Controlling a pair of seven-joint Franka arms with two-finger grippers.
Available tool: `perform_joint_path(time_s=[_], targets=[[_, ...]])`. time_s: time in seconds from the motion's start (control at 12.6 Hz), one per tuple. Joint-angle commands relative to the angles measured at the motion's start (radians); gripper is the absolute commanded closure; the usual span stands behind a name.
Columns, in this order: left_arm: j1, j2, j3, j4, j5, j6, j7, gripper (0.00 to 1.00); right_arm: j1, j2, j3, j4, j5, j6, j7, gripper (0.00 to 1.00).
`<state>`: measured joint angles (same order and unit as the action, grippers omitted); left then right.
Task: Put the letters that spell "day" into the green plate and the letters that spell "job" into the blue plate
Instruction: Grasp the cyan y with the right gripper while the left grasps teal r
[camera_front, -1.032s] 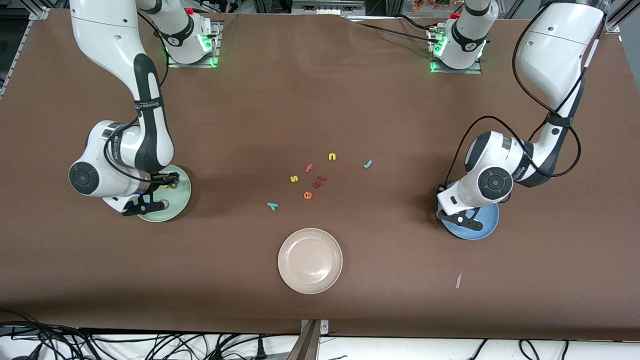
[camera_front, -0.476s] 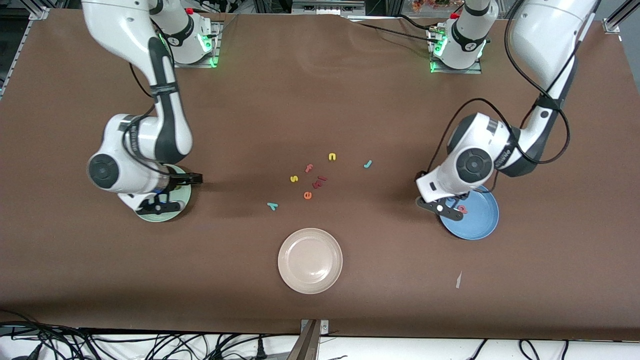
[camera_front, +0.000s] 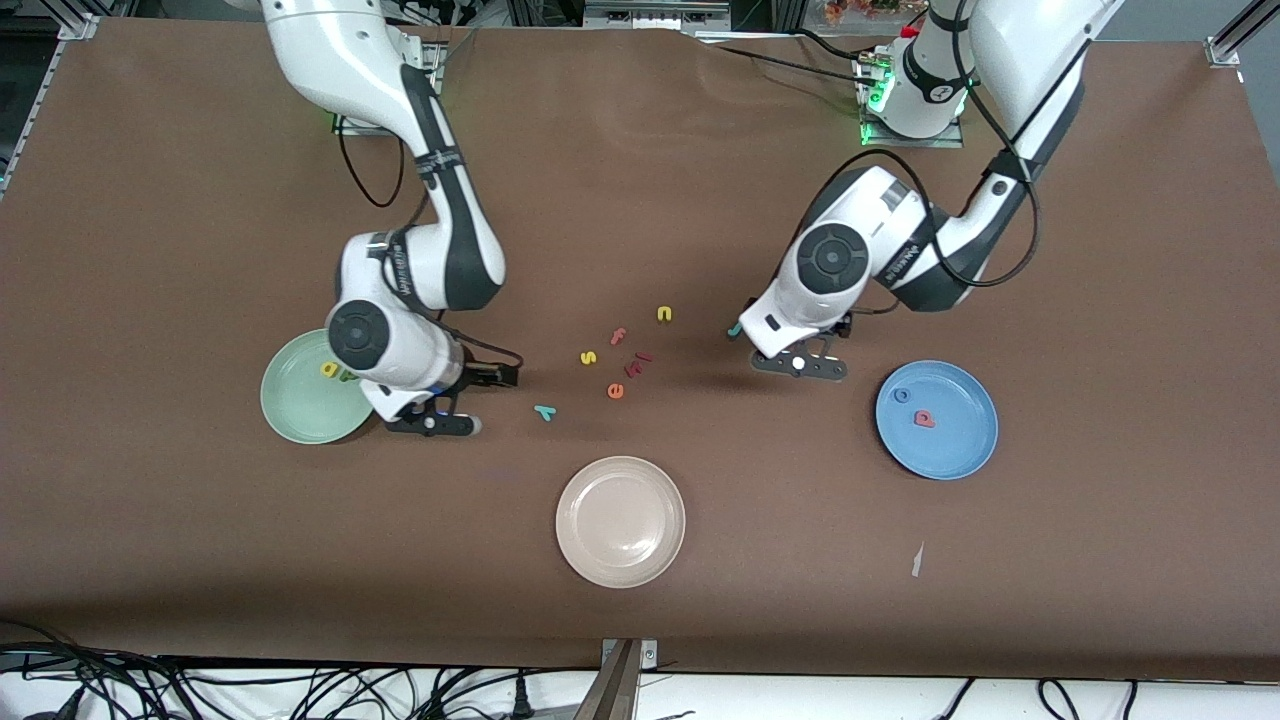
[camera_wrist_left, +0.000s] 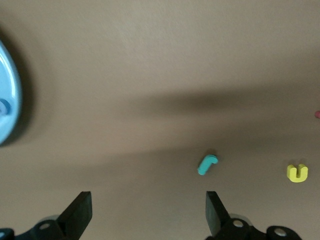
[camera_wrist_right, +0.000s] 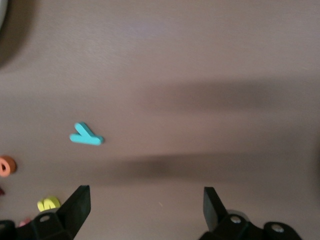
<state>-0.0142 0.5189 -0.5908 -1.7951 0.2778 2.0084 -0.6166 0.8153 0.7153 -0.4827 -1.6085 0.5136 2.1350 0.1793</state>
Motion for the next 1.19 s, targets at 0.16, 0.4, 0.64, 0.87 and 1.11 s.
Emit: perform_joint_path(time_s=[0.16, 0.4, 0.64, 0.87, 1.11], targets=[[-0.067, 0.082, 0.002, -0.009, 0.032, 0.098, -0.109, 0.00, -0.008, 0.127, 0.032, 0.119, 0.016, 0.100, -0.148, 0.00], [-0.070, 0.128, 0.000, -0.010, 0.087, 0.121, -0.121, 0.00, -0.005, 0.133, 0.047, 0.128, -0.013, 0.100, -0.219, 0.00], [-0.084, 0.173, 0.000, -0.012, 0.139, 0.135, -0.121, 0.00, -0.007, 0.135, 0.061, 0.128, -0.024, 0.099, -0.390, 0.00], [-0.105, 0.200, 0.002, -0.012, 0.156, 0.158, -0.150, 0.00, 0.004, 0.133, 0.073, 0.128, -0.069, 0.086, -0.480, 0.00], [-0.112, 0.220, 0.003, -0.013, 0.158, 0.188, -0.155, 0.02, 0.007, 0.138, 0.085, 0.130, -0.116, 0.089, -0.559, 0.00]])
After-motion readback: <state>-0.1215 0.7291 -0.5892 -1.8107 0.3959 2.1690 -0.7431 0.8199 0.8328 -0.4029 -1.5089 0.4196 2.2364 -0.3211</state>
